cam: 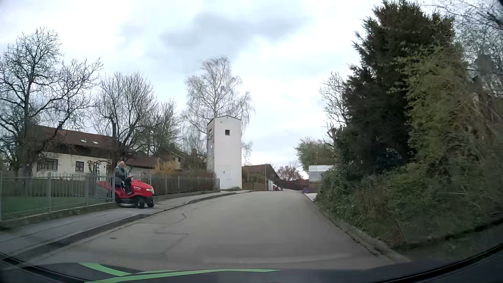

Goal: Follow the waypoints while adhering to traffic rules and regulations

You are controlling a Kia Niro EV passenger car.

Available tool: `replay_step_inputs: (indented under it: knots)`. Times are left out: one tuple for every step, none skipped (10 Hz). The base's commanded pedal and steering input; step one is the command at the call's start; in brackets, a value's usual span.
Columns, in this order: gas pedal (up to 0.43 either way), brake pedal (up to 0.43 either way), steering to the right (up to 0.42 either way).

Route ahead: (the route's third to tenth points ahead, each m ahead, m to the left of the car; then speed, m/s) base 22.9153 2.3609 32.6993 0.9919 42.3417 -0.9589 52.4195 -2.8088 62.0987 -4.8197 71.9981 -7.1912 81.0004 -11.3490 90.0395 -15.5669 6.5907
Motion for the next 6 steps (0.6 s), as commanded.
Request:
replay_step_inputs:
  knots:
    - [0.248, 0.000, 0.027]
    - [0.248, 0.000, 0.030]
    - [0.248, 0.000, 0.030]
    - [0.248, 0.000, 0.030]
    - [0.248, 0.000, 0.030]
    - [0.260, 0.000, 0.030]
